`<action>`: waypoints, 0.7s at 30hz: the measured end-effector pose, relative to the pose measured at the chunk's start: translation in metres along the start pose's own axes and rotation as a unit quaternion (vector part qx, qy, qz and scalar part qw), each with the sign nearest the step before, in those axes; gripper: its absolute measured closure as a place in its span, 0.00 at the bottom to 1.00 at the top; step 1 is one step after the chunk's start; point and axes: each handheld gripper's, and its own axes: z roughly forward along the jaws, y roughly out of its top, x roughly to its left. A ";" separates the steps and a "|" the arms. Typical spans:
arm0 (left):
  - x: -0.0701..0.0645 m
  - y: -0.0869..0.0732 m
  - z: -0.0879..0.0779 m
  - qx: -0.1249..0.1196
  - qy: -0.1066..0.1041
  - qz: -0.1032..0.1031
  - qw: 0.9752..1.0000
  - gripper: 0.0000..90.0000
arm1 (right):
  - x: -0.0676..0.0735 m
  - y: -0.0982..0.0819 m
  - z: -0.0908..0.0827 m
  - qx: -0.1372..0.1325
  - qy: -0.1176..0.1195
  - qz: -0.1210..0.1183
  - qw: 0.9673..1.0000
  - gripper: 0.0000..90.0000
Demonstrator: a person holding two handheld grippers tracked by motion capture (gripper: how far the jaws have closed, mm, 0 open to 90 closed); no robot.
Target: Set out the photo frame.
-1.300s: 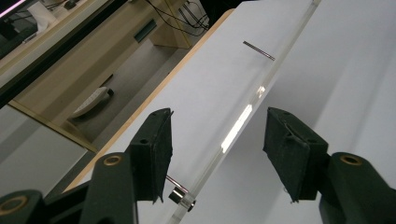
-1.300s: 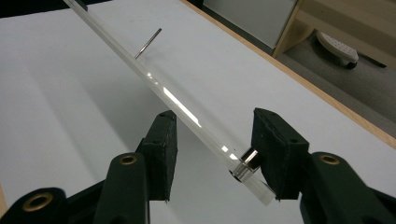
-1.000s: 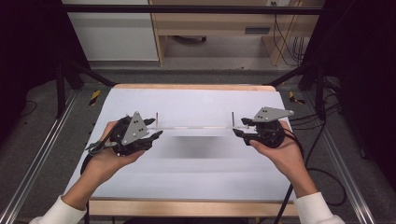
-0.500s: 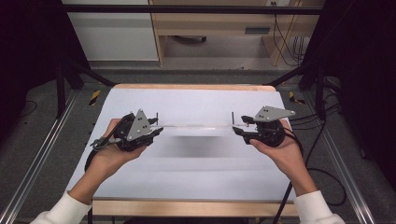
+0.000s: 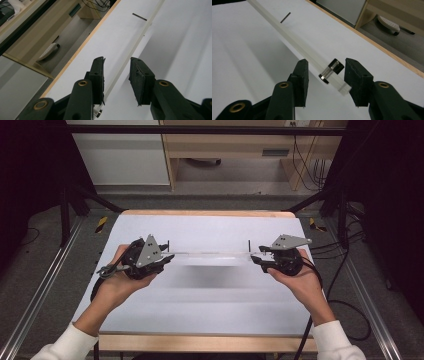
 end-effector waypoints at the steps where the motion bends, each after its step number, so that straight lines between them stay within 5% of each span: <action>1: 0.002 0.000 0.000 0.001 0.001 0.002 1.000 0.71 | 0.001 0.002 -0.001 0.003 0.002 -0.002 1.000 0.63; 10: 0.021 0.006 0.004 0.007 -0.016 -0.006 1.000 0.69 | -0.001 0.008 0.001 -0.003 -0.006 -0.003 1.000 0.63; 21: 0.054 0.020 0.019 0.016 -0.042 -0.028 0.999 0.69 | -0.012 0.012 0.010 -0.049 -0.037 -0.011 0.998 0.62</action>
